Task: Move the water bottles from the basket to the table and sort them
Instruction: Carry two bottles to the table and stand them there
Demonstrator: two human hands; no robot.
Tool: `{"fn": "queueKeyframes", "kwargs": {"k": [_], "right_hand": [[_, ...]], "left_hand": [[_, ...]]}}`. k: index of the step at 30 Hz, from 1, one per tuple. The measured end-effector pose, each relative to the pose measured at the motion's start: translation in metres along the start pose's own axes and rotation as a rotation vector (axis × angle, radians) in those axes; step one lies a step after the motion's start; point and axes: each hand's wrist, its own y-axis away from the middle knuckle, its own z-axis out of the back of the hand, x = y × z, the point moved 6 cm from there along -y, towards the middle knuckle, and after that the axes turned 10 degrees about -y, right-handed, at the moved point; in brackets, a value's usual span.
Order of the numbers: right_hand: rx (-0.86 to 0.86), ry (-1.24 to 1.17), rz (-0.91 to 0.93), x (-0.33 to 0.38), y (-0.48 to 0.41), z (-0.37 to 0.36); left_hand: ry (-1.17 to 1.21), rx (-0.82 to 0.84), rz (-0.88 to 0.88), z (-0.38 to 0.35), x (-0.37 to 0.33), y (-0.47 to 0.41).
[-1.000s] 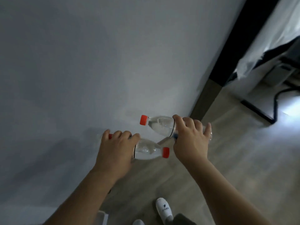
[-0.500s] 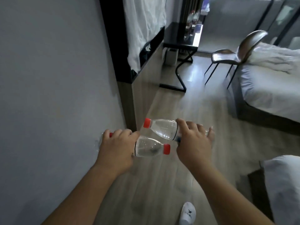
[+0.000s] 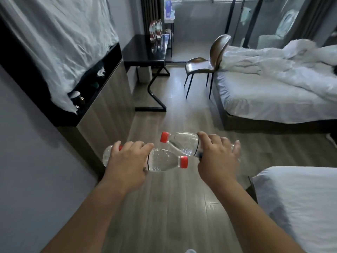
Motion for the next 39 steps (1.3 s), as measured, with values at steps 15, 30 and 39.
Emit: {"fn": "queueKeyframes", "kwargs": {"k": [15,30,39], "right_hand": [[-0.102,0.071,-0.112,-0.087,-0.188,-0.022],[-0.138,0.109,-0.223,-0.092,-0.426,-0.069],[-0.123,0.09,-0.249,-0.128,-0.578,-0.111]], "left_hand": [[0.064,-0.036,-0.088,-0.031,-0.042,-0.228],[0.088,-0.023,-0.204,-0.058,0.001,-0.501],[0.063,-0.02,-0.23,-0.086,-0.003,-0.659]]}}
